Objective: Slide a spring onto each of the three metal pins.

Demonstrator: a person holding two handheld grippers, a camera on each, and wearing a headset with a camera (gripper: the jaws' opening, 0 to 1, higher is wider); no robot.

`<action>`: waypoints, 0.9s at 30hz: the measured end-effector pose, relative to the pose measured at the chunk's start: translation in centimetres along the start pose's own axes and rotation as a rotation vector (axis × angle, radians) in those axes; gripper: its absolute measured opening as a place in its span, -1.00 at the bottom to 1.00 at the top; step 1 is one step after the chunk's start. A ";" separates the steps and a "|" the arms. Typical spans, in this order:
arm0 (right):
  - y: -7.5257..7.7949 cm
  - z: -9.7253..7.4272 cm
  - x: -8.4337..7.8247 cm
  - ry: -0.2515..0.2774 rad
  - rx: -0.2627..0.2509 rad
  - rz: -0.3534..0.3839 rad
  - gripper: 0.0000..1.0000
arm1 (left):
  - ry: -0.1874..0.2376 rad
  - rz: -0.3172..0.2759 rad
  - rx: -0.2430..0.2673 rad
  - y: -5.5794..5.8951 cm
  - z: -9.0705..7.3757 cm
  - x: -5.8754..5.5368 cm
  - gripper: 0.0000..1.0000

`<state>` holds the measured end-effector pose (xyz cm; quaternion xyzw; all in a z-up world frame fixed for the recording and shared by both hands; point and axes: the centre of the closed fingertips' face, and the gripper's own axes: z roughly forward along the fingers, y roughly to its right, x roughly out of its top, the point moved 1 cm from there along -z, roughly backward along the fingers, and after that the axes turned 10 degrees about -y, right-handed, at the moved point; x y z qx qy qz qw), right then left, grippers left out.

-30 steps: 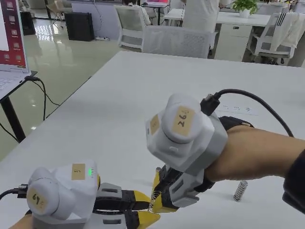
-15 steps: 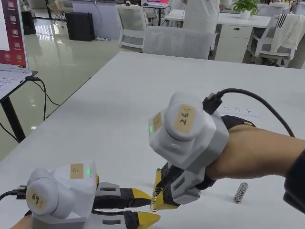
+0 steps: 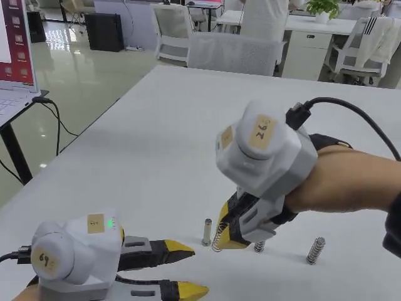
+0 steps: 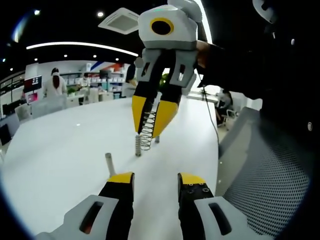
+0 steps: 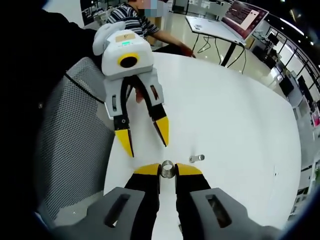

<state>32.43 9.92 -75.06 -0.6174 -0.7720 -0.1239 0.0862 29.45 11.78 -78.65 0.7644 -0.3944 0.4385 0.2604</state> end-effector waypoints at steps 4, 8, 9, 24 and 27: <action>0.9 0.0 0.0 -0.004 -0.015 0.006 -0.83 | 0.004 -0.009 0.005 0.0 -0.1 0.0 -0.37; 1.8 0.1 0.0 -0.009 -0.030 0.010 -0.83 | 0.007 -0.019 0.014 -0.2 -0.2 -0.1 -0.31; 2.1 0.2 0.0 -0.010 -0.036 0.014 -0.83 | 0.007 -0.021 0.016 -0.2 -0.3 -0.2 -0.30; 4.8 1.1 0.0 -0.018 -0.092 0.029 -0.83 | 0.005 -0.044 0.044 -0.7 -0.4 -0.4 -0.03; 5.1 1.5 0.1 -0.019 -0.091 0.029 -0.83 | 0.002 -0.050 0.048 -0.7 -0.4 -0.5 0.03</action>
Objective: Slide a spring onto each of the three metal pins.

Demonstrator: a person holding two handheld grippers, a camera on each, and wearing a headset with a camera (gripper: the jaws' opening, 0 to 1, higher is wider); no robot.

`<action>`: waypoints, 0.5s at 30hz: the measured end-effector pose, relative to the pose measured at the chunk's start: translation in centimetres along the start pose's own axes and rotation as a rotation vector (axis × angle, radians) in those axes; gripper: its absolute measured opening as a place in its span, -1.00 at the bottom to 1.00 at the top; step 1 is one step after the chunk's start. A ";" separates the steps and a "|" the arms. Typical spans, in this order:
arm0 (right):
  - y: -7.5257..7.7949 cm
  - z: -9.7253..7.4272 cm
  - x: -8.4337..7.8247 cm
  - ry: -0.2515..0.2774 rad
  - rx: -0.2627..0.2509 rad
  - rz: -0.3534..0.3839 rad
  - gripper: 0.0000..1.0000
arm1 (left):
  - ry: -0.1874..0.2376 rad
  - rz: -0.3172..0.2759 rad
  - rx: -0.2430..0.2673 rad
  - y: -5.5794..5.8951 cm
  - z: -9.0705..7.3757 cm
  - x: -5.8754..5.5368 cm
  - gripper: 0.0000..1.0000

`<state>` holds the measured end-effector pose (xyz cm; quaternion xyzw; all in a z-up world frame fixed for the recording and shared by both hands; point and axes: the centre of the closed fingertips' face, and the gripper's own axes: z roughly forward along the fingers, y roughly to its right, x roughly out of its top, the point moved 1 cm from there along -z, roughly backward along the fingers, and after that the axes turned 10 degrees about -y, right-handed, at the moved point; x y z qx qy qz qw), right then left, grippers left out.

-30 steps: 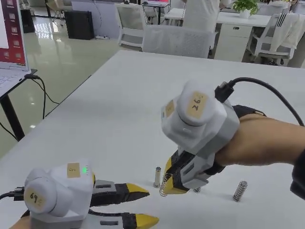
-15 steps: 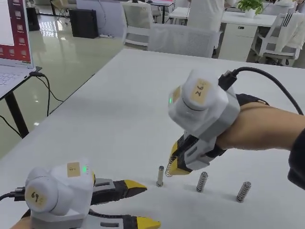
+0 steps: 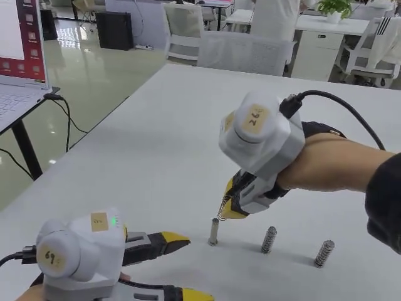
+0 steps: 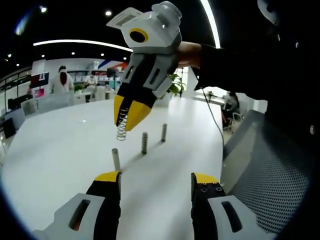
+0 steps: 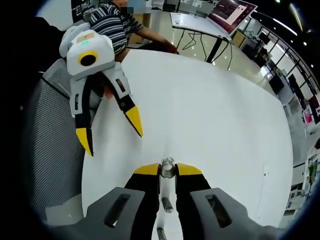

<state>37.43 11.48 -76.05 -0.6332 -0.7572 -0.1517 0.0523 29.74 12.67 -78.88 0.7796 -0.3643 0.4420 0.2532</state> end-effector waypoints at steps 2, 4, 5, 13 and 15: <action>0.2 0.3 0.0 -0.001 0.003 0.002 -0.83 | -0.005 -0.003 0.004 -0.1 0.0 -0.1 0.09; 0.3 0.6 0.0 -0.001 0.008 0.006 -0.83 | -0.004 -0.005 0.004 -0.1 0.0 -0.2 0.09; 0.3 0.7 0.0 -0.001 0.010 0.007 -0.83 | -0.003 -0.006 0.004 0.0 0.0 -0.2 0.10; 0.5 1.3 0.0 -0.007 0.021 0.010 -0.83 | -0.008 -0.004 0.005 -0.1 0.0 -0.2 0.12; 0.5 1.4 0.0 -0.008 0.023 0.012 -0.83 | -0.009 -0.003 0.005 0.0 0.0 -0.2 0.12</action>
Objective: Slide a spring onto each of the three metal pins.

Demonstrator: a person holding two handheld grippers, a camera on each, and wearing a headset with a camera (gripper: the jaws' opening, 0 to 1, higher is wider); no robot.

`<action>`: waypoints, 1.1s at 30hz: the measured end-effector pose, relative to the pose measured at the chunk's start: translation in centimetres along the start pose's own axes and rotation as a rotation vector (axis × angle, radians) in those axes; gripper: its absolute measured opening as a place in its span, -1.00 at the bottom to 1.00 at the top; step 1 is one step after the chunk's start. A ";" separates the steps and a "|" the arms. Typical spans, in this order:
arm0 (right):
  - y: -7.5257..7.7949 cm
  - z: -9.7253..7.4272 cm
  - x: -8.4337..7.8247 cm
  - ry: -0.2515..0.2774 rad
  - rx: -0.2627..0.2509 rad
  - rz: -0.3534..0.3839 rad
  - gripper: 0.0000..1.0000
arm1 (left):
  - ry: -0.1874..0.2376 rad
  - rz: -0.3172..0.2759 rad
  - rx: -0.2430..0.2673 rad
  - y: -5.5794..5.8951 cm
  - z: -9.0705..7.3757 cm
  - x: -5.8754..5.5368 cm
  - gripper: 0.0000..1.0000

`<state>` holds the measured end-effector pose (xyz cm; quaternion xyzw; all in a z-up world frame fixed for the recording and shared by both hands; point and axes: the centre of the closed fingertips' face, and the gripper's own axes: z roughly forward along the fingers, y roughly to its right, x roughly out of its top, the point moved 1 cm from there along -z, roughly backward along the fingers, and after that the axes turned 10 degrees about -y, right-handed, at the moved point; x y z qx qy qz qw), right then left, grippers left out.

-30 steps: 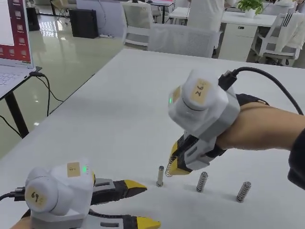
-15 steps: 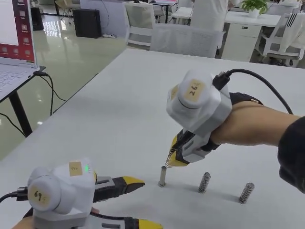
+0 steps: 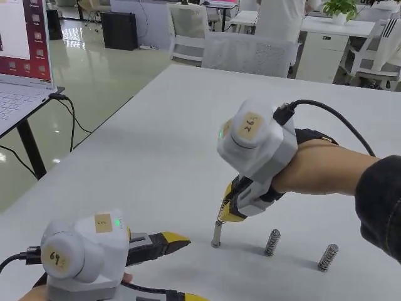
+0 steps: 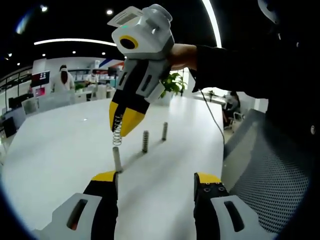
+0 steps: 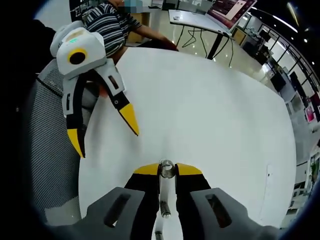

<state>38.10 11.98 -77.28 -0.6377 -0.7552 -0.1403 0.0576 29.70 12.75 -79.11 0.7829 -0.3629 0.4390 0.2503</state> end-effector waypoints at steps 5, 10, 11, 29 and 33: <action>0.0 0.3 0.1 -0.001 0.009 0.002 -0.83 | 0.000 0.004 0.003 -0.1 0.0 0.0 0.11; 0.0 0.7 0.2 -0.004 0.013 0.001 -0.83 | 0.000 0.003 0.007 -0.1 -0.2 -0.1 0.10; 0.1 0.8 0.2 -0.004 0.016 0.004 -0.83 | 0.000 0.003 0.008 -0.1 -0.2 -0.1 0.09; -0.2 3.8 -0.6 -0.054 0.054 0.023 -0.83 | -0.001 -0.001 0.013 -0.2 -0.3 -0.3 0.05; -0.4 4.6 -0.9 -0.066 0.061 0.031 -0.83 | -0.003 -0.003 0.013 -0.2 -0.3 -0.4 0.05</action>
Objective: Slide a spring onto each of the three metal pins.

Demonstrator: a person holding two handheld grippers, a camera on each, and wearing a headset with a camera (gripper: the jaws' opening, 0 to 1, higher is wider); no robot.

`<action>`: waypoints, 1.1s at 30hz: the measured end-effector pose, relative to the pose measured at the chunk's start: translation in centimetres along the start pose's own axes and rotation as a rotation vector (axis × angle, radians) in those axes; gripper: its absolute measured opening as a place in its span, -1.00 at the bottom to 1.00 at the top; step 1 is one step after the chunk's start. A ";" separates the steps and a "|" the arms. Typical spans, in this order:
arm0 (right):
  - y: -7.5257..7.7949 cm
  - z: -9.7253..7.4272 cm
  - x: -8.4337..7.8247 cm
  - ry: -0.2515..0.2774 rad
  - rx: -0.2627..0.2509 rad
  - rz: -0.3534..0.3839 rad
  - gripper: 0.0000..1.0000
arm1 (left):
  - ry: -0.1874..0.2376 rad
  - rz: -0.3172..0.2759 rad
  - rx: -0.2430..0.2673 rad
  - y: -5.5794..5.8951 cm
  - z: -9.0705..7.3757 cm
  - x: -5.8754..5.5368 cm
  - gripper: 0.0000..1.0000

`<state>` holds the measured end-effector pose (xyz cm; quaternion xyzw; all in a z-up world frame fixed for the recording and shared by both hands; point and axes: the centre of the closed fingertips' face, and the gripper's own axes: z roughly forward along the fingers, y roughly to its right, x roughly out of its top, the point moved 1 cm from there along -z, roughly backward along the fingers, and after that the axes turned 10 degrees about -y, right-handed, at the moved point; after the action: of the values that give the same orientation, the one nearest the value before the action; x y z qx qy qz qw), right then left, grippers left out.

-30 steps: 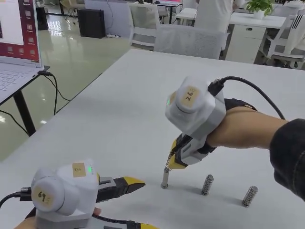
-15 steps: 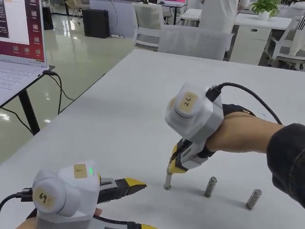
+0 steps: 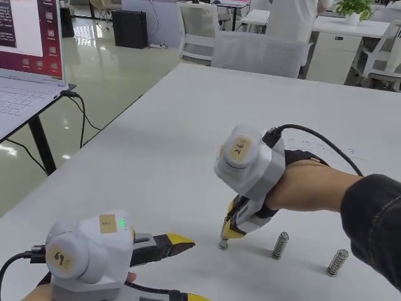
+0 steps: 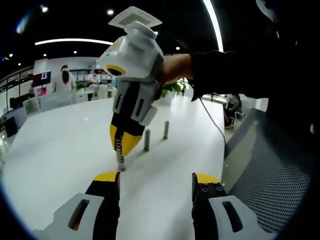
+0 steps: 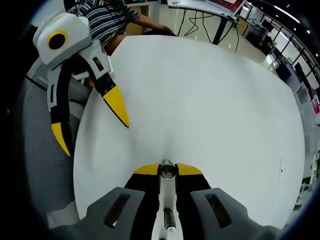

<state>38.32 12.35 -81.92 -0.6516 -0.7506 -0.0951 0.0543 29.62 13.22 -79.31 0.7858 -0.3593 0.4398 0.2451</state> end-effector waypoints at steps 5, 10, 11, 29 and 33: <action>0.0 0.7 -0.3 -0.012 -0.003 0.002 -0.83 | -0.001 -0.001 0.000 0.0 0.0 0.0 0.04; -0.1 1.3 -0.4 -0.013 0.005 0.013 -0.83 | -0.003 -0.001 0.001 0.0 0.0 0.0 0.04; -0.1 1.5 -0.4 -0.015 0.004 0.012 -0.83 | -0.003 -0.001 0.002 0.0 0.0 0.0 0.04; 0.0 1.6 -0.8 -0.005 -0.004 0.021 -0.69 | -0.005 -0.003 0.004 0.0 -0.1 -0.1 0.05; 0.0 1.2 -1.1 0.008 -0.006 0.025 -0.59 | -0.007 -0.002 0.002 0.0 0.0 -0.1 0.05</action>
<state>38.56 11.56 -83.32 -0.6608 -0.7418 -0.0993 0.0565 29.62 13.26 -79.39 0.7880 -0.3589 0.4371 0.2434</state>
